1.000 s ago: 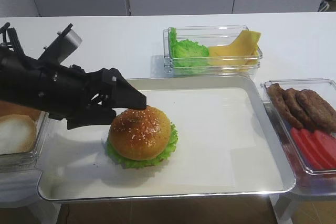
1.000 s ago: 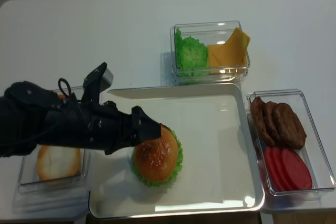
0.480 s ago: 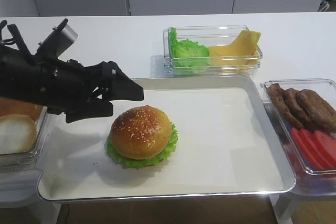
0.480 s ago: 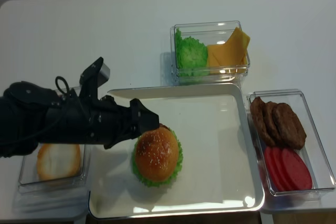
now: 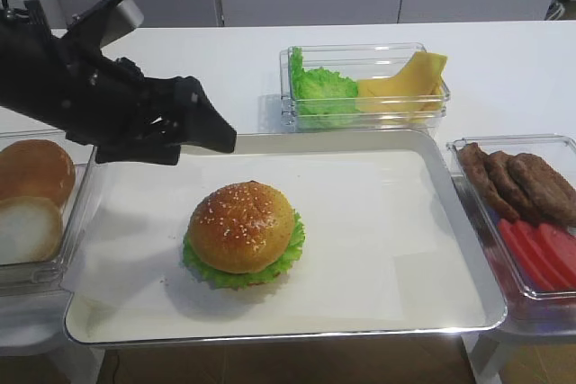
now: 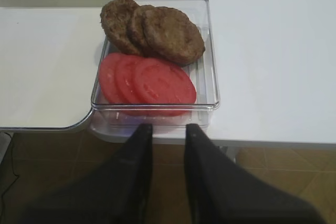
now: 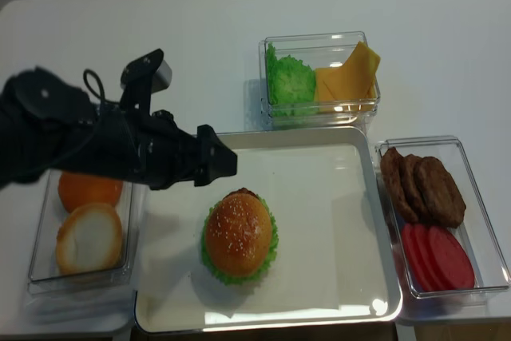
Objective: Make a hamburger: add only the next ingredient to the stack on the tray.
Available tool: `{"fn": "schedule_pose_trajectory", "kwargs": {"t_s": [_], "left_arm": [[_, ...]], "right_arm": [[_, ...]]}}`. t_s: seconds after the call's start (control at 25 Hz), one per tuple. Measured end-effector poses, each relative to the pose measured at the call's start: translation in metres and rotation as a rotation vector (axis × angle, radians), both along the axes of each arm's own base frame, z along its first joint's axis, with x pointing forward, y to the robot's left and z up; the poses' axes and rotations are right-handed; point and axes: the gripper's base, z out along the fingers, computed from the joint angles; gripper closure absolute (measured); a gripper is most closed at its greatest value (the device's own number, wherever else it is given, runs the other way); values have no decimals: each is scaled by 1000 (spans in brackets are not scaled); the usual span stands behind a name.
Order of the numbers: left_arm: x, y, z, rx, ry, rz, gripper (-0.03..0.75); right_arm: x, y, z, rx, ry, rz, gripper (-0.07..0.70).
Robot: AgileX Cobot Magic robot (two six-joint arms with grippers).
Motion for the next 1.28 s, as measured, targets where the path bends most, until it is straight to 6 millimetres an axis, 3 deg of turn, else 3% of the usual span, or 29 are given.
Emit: {"fn": "schedule_pose_trajectory", "kwargs": {"t_s": [0.24,0.4,0.6,0.84,1.28], "left_arm": [[3,20,20,336,68,-32,95],[-3,34,33,433,63,27,136],[-22,67,62,523,3,146,165],[-70,103,94,608,-44,252,169],[-187,122,98,554,-204,338,170]], "right_arm": [[0,0,0,0,0,0,452],[0,0,0,0,0,0,451],[0,0,0,0,0,0,452],[0,0,0,0,0,0,452],[0,0,0,0,0,0,451]]}}
